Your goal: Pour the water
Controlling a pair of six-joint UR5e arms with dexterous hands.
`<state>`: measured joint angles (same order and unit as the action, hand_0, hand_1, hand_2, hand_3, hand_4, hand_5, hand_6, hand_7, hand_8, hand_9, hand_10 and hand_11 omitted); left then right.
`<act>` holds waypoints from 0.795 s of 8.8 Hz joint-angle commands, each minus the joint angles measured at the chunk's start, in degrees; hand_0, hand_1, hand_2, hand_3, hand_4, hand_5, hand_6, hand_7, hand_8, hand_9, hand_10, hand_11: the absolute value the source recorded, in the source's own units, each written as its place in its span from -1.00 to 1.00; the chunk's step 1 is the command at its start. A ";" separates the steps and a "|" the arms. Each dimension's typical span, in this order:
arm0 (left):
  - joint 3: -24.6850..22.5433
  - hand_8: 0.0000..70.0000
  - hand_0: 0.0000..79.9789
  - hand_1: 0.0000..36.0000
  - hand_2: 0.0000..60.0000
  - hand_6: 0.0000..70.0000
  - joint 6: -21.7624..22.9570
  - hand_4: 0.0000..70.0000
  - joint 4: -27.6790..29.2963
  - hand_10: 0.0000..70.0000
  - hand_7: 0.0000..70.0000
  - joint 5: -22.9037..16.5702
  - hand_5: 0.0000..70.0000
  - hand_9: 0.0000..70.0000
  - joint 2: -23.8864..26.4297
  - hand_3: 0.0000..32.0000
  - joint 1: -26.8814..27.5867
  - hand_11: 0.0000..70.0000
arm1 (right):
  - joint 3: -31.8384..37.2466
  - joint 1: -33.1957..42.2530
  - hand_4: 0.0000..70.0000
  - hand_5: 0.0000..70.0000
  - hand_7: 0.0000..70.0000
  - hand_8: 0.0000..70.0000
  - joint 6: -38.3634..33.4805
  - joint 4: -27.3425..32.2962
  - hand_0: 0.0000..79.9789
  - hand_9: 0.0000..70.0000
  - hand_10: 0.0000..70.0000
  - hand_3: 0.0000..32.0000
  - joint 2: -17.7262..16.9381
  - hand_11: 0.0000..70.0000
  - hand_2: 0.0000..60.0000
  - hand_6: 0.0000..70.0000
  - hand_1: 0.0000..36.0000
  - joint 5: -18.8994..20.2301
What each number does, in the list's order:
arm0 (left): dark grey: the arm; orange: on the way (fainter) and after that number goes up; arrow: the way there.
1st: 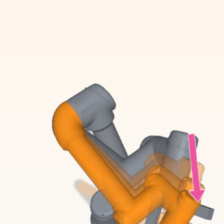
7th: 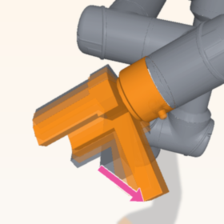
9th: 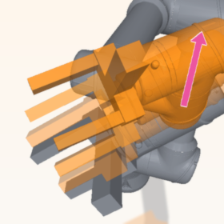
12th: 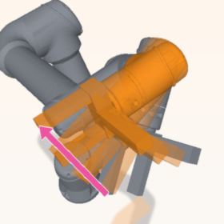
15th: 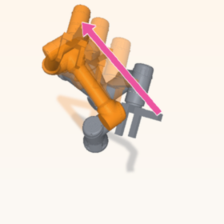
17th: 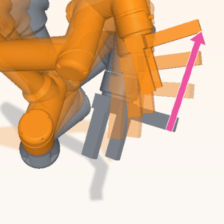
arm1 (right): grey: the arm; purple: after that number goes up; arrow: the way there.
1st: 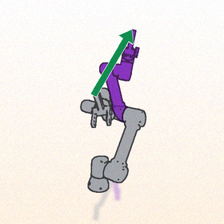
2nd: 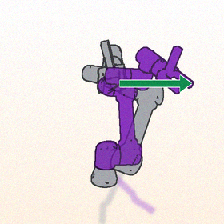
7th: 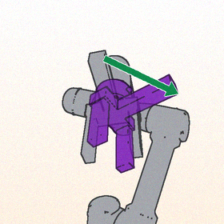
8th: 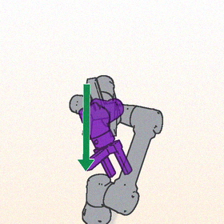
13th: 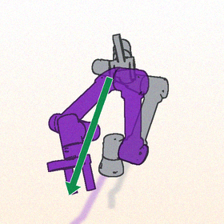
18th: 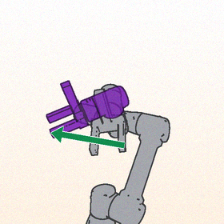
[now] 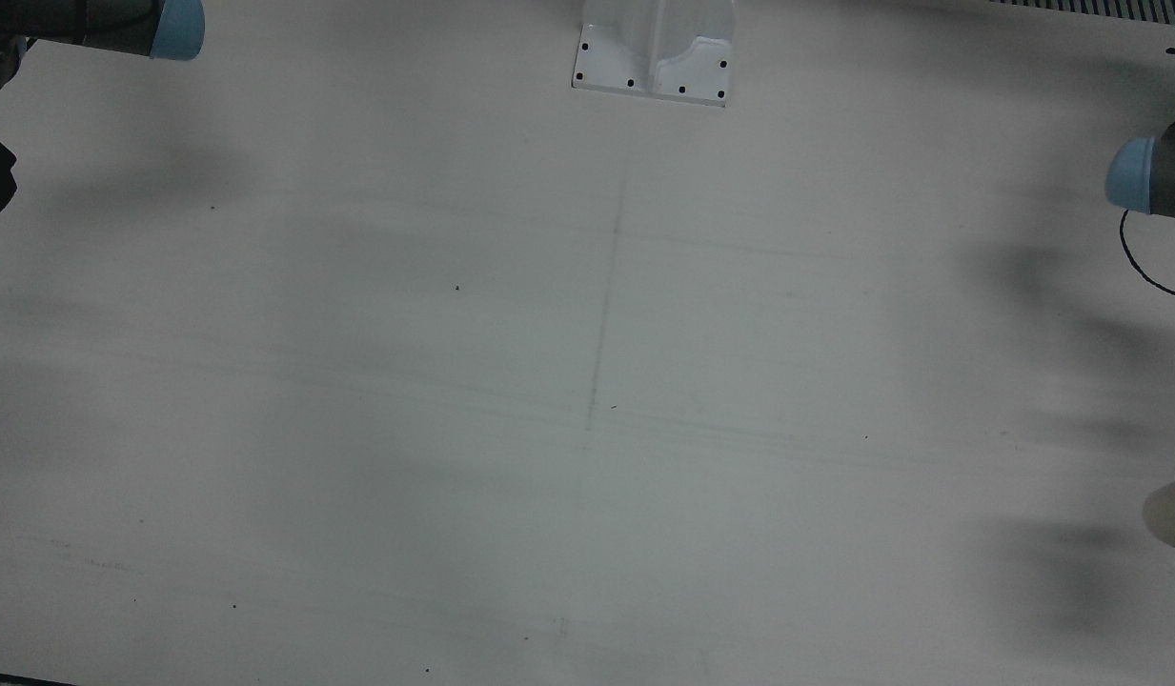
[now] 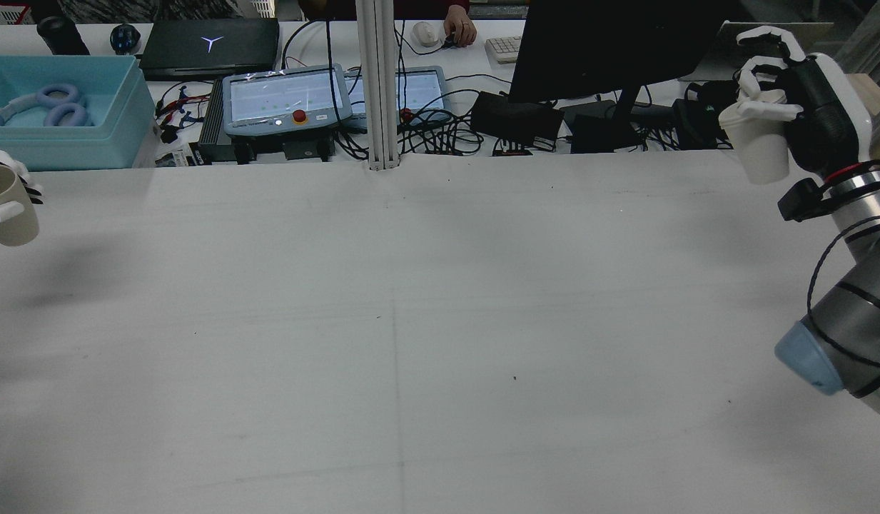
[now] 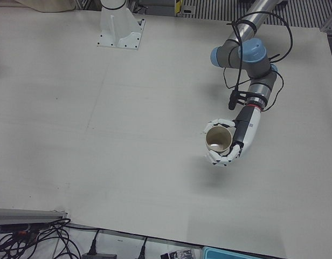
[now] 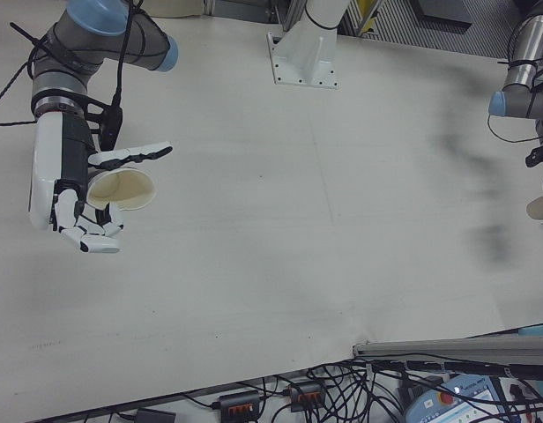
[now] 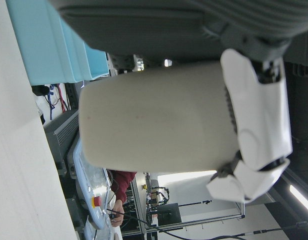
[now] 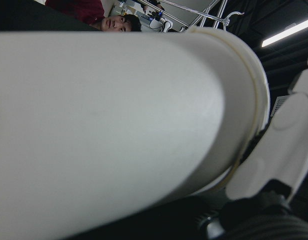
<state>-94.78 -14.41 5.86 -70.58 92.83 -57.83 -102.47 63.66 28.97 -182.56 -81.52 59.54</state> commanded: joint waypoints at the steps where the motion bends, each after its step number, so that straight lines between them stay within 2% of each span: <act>1: -0.84 0.09 0.24 0.62 1.00 -0.18 0.00 -0.41 -0.06 -0.28 0.45 -1.92 0.64 0.06 -0.01 -1.00 0.17 0.09 | -4.48 1.72 -1.00 0.31 1.00 0.81 8.43 -1.66 0.27 1.00 1.00 -1.00 3.45 1.00 -0.94 0.69 -0.55 3.54; 2: -1.02 0.09 0.29 0.76 1.00 -0.16 -0.26 -0.42 -0.06 -0.25 0.46 -4.63 0.71 0.06 1.03 -1.00 0.52 0.13 | -4.66 2.16 -1.00 0.31 1.00 0.79 11.96 -2.27 0.26 0.97 1.00 -1.00 5.47 1.00 -0.94 0.68 -0.57 5.57; 3: -3.19 0.11 0.34 0.85 1.00 -0.13 -1.05 -0.41 -2.76 -0.24 0.50 -6.14 0.82 0.08 4.52 -1.00 1.31 0.15 | -4.66 2.08 -1.00 0.31 1.00 0.76 14.60 -2.88 0.25 0.94 1.00 -1.00 7.84 1.00 -0.93 0.66 -0.58 5.68; 4: -5.39 0.10 0.33 0.82 1.00 -0.13 -1.84 -0.42 -6.79 -0.25 0.50 -6.50 0.81 0.07 8.04 -1.00 5.23 0.14 | -4.58 2.08 -1.00 0.35 1.00 0.74 16.72 -2.98 0.24 0.91 1.00 -1.00 9.95 1.00 -0.91 0.65 -0.59 5.76; 7: -4.62 0.11 0.30 0.73 1.00 -0.12 -4.31 -0.43 -15.68 -0.24 0.49 -5.98 0.71 0.09 22.35 -1.00 14.99 0.15 | -4.93 -1.85 -1.00 0.35 1.00 0.69 21.90 -2.98 0.25 0.85 1.00 -1.00 12.96 1.00 -0.92 0.58 -0.56 6.03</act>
<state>-99.58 -17.26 -3.11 -76.83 104.98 -49.96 -107.15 65.05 46.92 -185.47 -70.79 65.39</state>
